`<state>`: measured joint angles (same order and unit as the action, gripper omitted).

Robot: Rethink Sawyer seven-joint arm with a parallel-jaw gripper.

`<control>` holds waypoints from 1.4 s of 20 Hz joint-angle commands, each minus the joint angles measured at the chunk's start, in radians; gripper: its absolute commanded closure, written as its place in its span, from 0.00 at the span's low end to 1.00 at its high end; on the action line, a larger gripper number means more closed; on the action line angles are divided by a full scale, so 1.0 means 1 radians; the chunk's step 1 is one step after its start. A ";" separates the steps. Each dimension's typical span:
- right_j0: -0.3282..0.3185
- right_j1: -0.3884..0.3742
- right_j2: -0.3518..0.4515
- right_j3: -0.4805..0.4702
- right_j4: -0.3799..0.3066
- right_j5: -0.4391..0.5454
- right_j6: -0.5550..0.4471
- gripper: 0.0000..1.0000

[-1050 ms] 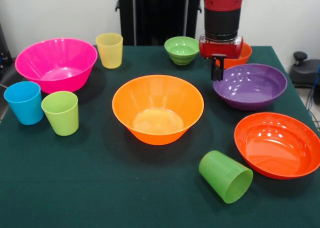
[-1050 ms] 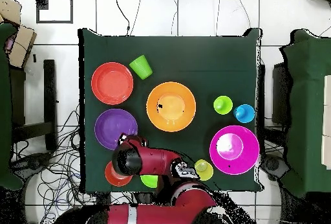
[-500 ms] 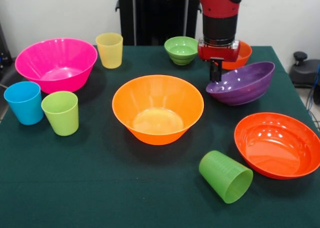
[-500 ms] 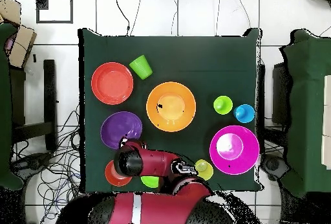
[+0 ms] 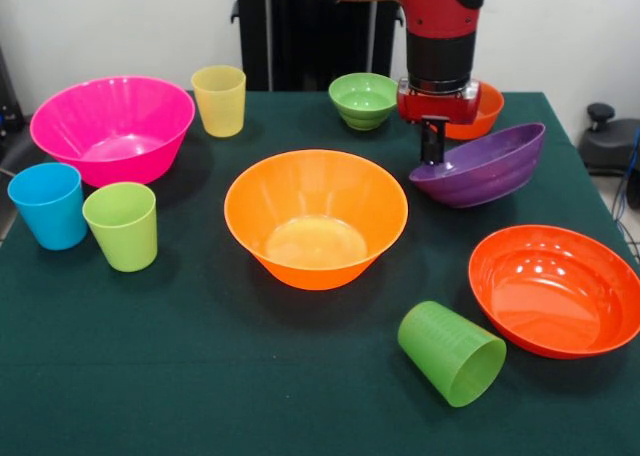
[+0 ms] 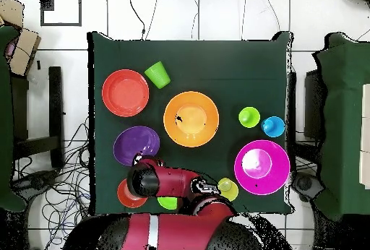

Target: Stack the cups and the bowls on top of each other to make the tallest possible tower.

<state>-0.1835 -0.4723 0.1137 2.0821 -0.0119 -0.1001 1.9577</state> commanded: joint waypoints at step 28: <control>-0.013 -0.123 0.070 -0.072 0.149 0.158 0.174 1.00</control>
<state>-0.1839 -0.5879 0.1219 2.0783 0.0726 -0.0422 1.9577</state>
